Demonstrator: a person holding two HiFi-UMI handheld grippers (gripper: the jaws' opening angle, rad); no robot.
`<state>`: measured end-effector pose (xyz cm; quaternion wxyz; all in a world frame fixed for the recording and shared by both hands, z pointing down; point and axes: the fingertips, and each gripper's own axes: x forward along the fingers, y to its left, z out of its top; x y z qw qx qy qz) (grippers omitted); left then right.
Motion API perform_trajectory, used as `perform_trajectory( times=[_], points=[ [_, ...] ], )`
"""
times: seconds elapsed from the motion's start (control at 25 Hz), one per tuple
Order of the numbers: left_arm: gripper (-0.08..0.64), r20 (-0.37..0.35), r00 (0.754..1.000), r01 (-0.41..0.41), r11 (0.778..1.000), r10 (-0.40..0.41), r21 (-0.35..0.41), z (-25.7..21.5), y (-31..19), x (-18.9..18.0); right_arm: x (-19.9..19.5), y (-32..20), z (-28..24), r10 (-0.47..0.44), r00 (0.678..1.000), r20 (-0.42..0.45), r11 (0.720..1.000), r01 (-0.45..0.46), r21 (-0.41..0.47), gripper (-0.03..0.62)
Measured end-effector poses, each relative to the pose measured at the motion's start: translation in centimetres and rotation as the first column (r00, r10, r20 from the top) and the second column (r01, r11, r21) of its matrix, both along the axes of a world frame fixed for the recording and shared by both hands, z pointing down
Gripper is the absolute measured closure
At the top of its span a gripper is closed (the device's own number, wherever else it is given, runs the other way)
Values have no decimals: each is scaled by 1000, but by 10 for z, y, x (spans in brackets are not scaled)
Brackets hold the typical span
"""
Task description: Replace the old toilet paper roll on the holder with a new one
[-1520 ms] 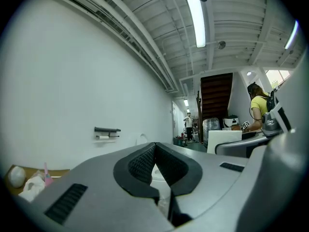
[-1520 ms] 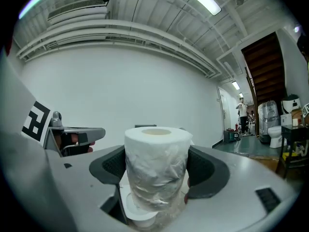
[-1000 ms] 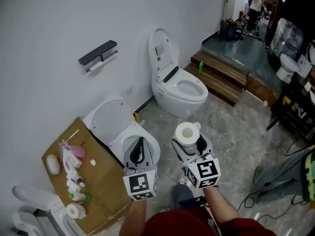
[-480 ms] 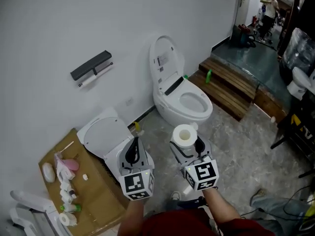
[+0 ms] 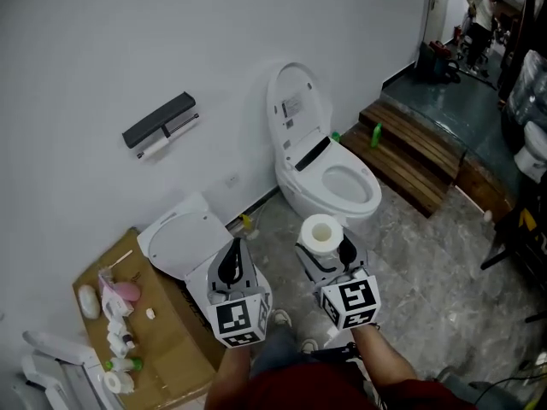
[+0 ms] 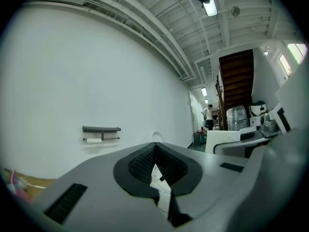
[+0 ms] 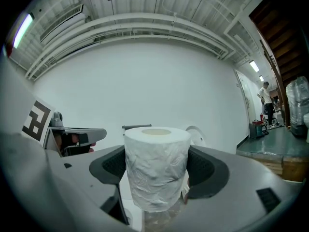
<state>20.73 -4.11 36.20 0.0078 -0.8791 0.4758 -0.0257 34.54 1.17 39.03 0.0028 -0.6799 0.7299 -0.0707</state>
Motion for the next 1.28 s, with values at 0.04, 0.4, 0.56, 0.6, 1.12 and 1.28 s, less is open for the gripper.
perform_trajectory(
  times=[0.04, 0.4, 0.56, 0.6, 1.12, 1.28],
  points=[
    [545, -3, 1000, 7, 1000, -7, -1, 2, -6, -1, -1, -6, 2, -9, 1000, -2, 1000, 9, -3, 210],
    [545, -64, 994, 91, 996, -91, -1, 1, -93, -28, -23, -99, -2, -87, 995, -58, 996, 87, -1, 210],
    [545, -82, 986, 145, 989, -144, 5, -1, -142, -59, -51, -158, -6, -143, 987, -68, 990, 144, 6, 210],
    [545, -90, 984, 157, 988, -156, 0, -1, -155, -67, -60, -174, -6, -157, 985, -67, 987, 158, 6, 210],
    [545, -93, 944, 317, 948, -316, -3, 2, -303, -166, -165, -336, -1, -325, 941, -96, 946, 325, -18, 210],
    [545, -82, 934, 348, 937, -348, -17, 7, -327, -181, -184, -365, 3, -365, 927, -88, 931, 365, -19, 210]
  ],
)
